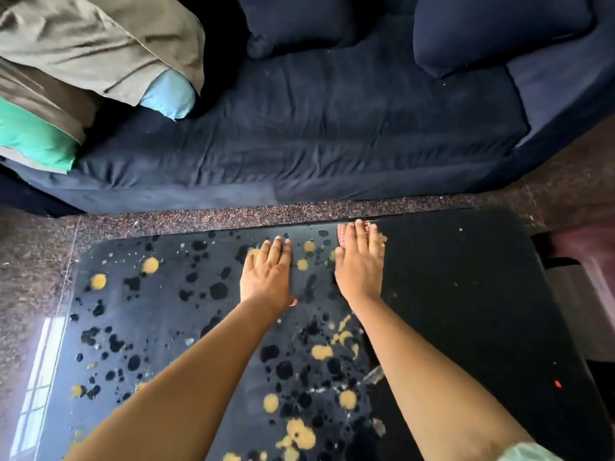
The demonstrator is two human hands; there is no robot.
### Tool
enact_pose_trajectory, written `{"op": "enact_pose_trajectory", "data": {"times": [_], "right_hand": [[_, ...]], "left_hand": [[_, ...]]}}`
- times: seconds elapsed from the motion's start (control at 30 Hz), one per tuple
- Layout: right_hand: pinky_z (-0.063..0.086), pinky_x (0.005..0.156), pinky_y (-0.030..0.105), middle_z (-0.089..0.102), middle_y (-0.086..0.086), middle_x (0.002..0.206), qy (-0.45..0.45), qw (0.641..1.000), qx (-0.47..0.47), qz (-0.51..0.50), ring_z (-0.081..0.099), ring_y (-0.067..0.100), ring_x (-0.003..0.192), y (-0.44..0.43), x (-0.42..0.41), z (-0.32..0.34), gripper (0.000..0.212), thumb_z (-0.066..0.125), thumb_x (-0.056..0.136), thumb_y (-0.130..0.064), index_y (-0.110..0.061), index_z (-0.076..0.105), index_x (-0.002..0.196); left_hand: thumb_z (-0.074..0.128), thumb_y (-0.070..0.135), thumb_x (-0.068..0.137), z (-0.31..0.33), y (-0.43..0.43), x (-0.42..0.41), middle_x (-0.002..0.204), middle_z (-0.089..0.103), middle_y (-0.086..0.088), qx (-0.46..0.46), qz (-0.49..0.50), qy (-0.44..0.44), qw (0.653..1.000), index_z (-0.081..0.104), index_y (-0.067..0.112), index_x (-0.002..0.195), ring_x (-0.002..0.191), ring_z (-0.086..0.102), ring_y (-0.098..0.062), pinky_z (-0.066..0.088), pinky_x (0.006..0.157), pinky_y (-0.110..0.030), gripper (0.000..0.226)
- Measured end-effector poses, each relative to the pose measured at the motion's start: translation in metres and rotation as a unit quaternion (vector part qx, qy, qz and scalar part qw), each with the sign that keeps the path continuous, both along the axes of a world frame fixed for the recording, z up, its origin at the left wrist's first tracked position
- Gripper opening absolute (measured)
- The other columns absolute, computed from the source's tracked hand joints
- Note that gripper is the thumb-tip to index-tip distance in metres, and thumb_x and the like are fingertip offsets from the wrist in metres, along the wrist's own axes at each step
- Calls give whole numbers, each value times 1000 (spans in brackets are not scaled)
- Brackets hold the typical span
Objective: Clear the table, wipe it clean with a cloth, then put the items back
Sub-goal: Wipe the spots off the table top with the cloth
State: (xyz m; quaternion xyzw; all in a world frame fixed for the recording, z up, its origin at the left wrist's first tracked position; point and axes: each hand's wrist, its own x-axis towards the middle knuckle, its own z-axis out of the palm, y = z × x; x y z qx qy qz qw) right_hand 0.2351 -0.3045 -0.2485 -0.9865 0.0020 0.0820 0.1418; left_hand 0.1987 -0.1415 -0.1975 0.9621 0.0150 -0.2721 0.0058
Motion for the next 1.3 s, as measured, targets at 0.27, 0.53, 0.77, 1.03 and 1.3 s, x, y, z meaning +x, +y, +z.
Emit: {"op": "enact_pose_trajectory", "data": {"times": [0.27, 0.53, 0.77, 1.03, 1.3], "right_hand": [[1, 117, 49, -2, -11, 159, 47, 987, -78, 134, -8, 16, 146, -13, 13, 4, 56, 23, 100, -41, -28, 6, 152], [15, 116, 53, 16, 0, 158, 23, 991, -37, 127, 5, 25, 147, 51, -1, -4, 62, 20, 95, -46, -20, 20, 150], [17, 114, 54, 21, -3, 157, 4, 998, -59, -35, 12, 26, 145, 1, 11, -12, 57, 35, 97, -43, -23, 25, 149], [15, 116, 53, 24, -5, 156, -20, 987, -49, 155, 15, 22, 145, 35, 13, -16, 55, 32, 95, -41, -25, 27, 148], [17, 113, 52, 37, 5, 150, -54, 998, -13, -11, 24, 30, 142, 64, 11, -12, 58, 50, 92, -37, -18, 36, 144]], "left_hand": [[72, 70, 58, -10, 19, 23, 154, -31, -3, 26, -11, 55, 998, -29, 15, 144, 143, -25, -21, -8, 116, -45, 144], [76, 70, 51, -13, 26, 21, 153, -34, -2, -6, 49, 48, 998, -29, 17, 145, 142, -26, -23, -8, 116, -46, 151], [76, 72, 46, -15, 31, 25, 152, -34, 1, -27, 50, 62, 996, -30, 23, 144, 142, -26, -23, -6, 116, -47, 152], [77, 70, 48, -16, 30, 26, 153, -33, 2, -23, 61, 60, 996, -29, 23, 145, 143, -24, -23, -9, 115, -47, 151], [78, 68, 48, -16, 28, 28, 154, -30, 1, -17, 64, 59, 996, -29, 22, 145, 144, -21, -23, -8, 115, -47, 151]]}}
